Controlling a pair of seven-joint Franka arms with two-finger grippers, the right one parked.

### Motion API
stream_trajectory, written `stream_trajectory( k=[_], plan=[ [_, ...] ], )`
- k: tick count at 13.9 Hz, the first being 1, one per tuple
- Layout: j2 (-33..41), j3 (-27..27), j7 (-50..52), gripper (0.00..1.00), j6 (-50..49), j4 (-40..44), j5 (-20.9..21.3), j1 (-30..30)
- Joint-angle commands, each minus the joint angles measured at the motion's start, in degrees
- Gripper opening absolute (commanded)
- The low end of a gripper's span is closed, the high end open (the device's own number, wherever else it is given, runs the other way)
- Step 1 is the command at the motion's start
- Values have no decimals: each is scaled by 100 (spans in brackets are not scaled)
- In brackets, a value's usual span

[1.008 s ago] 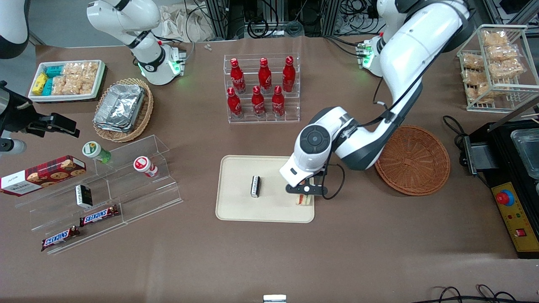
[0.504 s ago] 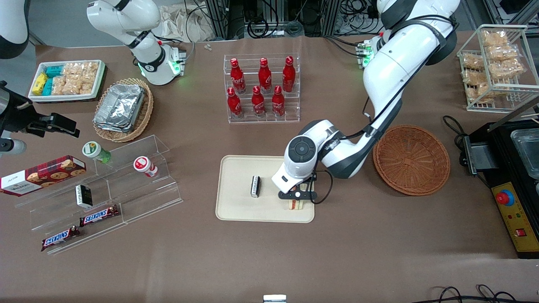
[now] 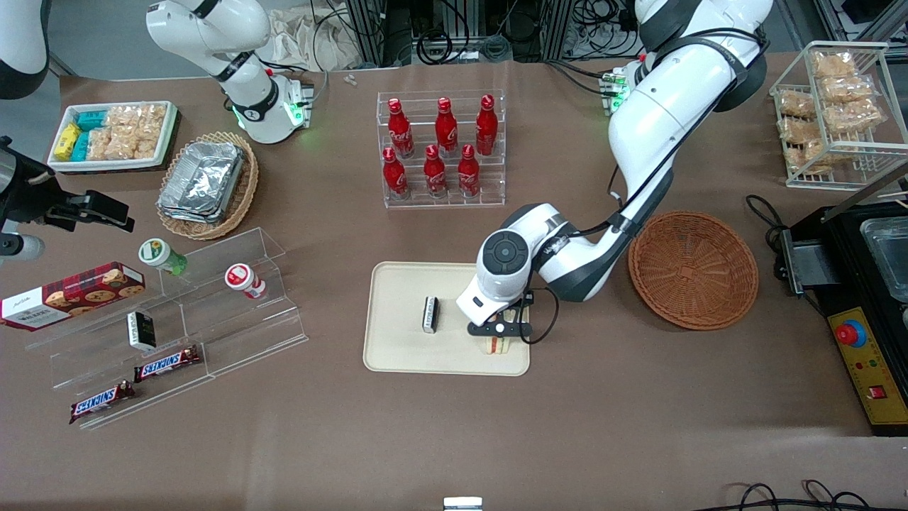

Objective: Place sandwich from basket to tray
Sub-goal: 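Carry the sandwich over the white tray beside the black packet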

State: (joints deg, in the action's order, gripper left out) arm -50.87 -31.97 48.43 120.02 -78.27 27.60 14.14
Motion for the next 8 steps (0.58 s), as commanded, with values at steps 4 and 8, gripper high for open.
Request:
stream_trajectory(
  k=[4,8],
  plan=[
    [-90,33,105,100,30,198,114,80],
    [-3,24,167,100,4,241,71,54]
  ],
)
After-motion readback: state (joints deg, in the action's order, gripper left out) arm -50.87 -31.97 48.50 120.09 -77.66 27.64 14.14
